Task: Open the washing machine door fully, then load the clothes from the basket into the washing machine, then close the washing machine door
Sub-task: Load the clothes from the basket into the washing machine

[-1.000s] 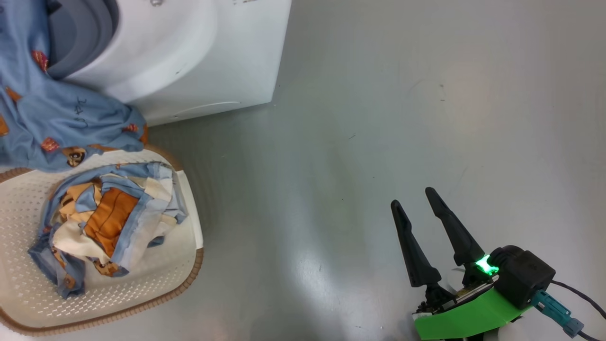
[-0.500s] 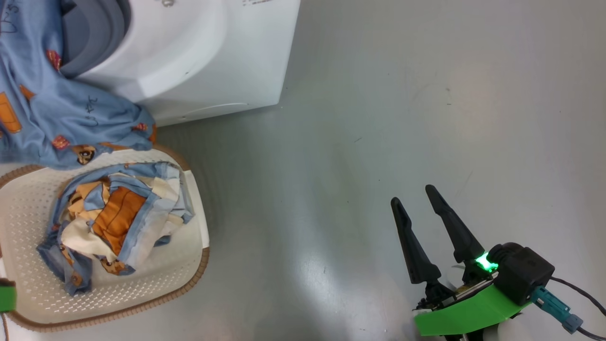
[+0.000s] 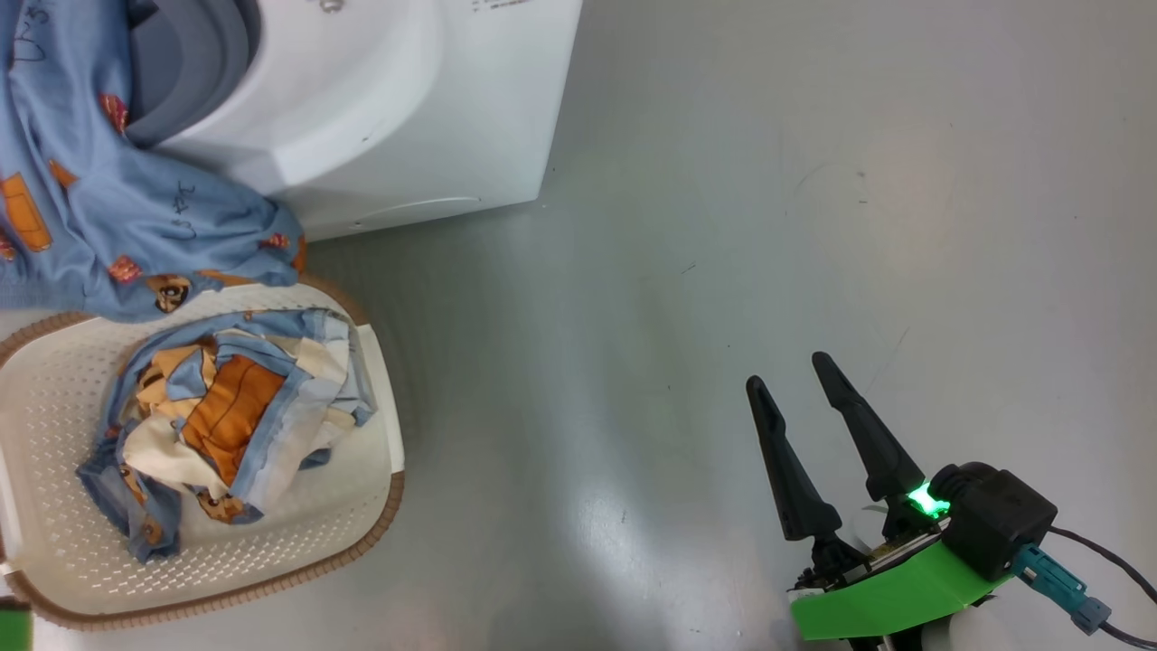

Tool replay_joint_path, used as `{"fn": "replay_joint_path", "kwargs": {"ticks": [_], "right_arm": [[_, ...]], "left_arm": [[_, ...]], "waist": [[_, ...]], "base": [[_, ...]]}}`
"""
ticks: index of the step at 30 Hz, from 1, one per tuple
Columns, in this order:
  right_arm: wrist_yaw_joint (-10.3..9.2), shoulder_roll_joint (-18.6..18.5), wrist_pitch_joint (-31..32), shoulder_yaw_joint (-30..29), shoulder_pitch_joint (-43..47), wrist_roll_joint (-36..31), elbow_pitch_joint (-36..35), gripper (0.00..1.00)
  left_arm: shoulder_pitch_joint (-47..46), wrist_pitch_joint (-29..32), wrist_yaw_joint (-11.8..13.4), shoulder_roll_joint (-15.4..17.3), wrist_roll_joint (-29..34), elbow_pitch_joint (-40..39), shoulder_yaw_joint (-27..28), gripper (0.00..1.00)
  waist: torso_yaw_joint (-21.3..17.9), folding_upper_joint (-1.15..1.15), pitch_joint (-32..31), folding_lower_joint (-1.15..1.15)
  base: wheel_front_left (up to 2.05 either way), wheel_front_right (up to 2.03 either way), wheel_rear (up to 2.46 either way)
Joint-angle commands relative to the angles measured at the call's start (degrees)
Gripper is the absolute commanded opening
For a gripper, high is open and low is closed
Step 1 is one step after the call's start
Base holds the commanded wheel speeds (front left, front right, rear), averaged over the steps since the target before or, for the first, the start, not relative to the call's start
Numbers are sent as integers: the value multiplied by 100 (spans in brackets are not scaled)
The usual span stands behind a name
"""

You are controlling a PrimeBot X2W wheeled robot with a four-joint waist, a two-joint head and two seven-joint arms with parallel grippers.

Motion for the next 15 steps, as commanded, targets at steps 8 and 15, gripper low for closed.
{"fn": "replay_joint_path", "kwargs": {"ticks": [8,15], "right_arm": [[16,-16,-27,137,5,-34,-96,100],[16,-16,-27,145,-7,-46,-97,100]], "left_arm": [[327,-23,27,98,13,-2,327,100],[267,-23,27,112,-27,-45,229,100]], "waist": [[-12,0,10,0],[-2,0,25,0]], "base": [[0,0,0],[0,0,0]]}}
